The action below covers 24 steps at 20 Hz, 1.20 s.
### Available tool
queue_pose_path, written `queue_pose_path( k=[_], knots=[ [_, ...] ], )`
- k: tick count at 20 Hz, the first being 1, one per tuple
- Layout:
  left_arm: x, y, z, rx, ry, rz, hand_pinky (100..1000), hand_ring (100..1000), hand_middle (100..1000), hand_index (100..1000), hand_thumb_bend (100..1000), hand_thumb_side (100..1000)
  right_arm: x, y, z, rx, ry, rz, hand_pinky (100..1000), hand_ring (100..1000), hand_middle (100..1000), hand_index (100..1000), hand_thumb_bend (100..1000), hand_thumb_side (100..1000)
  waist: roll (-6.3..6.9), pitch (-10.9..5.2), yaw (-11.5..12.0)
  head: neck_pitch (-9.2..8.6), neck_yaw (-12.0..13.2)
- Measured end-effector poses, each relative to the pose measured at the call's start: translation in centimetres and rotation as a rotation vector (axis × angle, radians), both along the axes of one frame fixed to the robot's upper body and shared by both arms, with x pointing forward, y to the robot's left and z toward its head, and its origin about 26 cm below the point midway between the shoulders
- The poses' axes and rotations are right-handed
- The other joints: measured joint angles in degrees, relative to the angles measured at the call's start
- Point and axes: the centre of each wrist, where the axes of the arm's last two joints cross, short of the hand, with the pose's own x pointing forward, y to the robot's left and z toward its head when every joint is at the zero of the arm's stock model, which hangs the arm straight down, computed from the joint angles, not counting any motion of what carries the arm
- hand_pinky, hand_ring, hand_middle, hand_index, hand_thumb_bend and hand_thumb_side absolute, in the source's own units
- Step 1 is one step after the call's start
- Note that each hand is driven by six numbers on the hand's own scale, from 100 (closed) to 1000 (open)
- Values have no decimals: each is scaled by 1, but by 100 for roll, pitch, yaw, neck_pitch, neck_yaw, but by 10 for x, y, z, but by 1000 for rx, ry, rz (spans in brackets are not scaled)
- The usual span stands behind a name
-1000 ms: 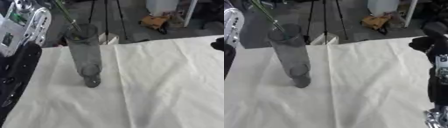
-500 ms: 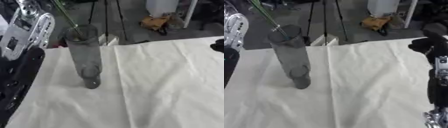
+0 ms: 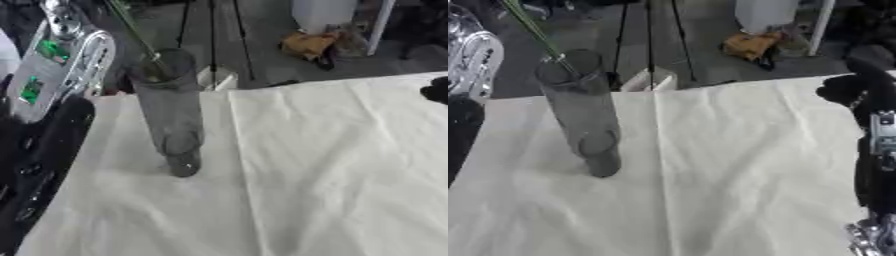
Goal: Arrange flowers into the vase.
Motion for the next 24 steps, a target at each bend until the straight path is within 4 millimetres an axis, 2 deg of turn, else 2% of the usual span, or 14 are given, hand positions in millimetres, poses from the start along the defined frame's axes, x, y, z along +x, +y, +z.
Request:
queue_pose_path(
  k=[13, 24],
  knots=[
    [5, 1, -11, 61, 49, 17, 100, 100, 100, 103, 336, 614, 0, 1, -1, 12, 5, -4, 719, 650, 612, 832, 100, 1000, 0, 3, 8, -42, -24],
    [6, 1, -16, 128, 88, 28, 100, 100, 100, 167, 273, 696, 0, -1, -2, 16, 9, -15, 718, 650, 611, 832, 100, 1000, 0, 3, 22, -42, -46]
  ],
)
